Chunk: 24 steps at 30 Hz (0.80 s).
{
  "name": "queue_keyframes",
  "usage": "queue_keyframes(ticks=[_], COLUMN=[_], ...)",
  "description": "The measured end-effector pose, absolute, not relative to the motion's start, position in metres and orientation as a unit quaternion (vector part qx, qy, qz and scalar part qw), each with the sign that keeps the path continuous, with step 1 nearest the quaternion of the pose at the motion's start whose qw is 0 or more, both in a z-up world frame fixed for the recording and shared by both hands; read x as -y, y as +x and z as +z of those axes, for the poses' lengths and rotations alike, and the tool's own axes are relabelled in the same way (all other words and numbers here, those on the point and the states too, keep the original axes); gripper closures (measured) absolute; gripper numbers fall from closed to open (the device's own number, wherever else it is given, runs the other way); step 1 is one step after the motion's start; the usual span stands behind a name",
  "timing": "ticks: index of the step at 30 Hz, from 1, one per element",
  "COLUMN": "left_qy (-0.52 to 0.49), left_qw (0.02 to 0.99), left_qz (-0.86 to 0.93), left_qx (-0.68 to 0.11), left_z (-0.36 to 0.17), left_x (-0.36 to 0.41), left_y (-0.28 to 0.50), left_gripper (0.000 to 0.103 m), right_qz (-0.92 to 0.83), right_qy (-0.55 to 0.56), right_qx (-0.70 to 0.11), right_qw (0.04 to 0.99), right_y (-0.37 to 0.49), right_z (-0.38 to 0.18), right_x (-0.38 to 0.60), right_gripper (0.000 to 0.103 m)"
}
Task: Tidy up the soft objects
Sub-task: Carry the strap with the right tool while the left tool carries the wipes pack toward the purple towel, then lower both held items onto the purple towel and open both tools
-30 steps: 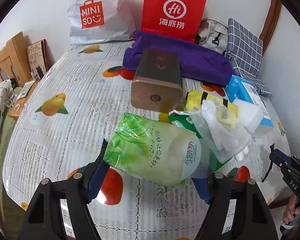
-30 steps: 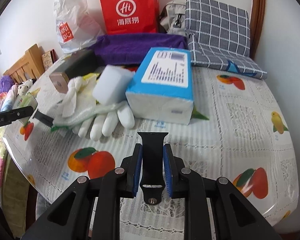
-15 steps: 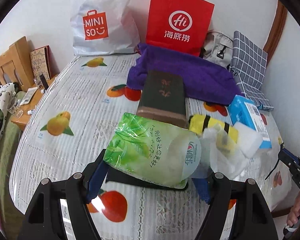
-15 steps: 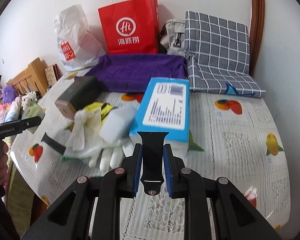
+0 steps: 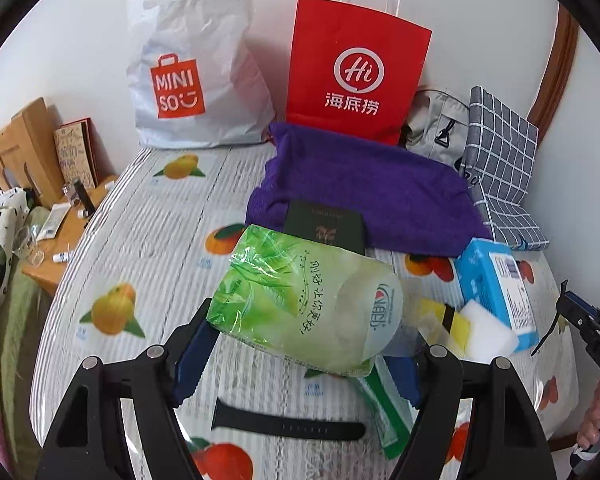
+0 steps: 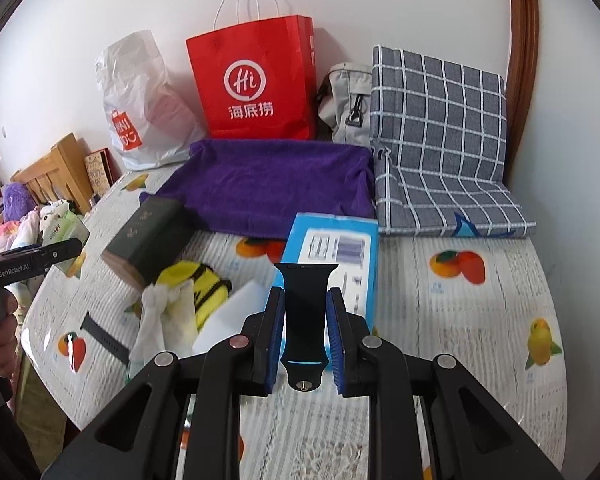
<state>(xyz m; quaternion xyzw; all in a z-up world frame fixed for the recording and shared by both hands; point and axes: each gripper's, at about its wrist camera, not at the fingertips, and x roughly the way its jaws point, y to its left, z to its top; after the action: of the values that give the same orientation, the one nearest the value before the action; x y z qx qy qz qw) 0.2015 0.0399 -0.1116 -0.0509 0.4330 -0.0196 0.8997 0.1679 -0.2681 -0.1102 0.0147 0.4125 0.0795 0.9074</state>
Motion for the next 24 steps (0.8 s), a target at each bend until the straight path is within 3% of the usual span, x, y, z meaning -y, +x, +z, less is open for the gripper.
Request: queue_keyframes(ticks=[24], left_qy=[-0.049], left_qw=[0.89], left_qz=[-0.028], left_qx=[-0.453], left_z=[-0.115], left_x=[-0.025], left_y=[0.305], left_gripper=[0.028], right_qz=[0.097], right_qy=[0.045], right_qx=[-0.416], right_qw=[0.903], right_y=[0.277], right_z=[-0.111], right_x=[0.284], right_gripper=[0.082])
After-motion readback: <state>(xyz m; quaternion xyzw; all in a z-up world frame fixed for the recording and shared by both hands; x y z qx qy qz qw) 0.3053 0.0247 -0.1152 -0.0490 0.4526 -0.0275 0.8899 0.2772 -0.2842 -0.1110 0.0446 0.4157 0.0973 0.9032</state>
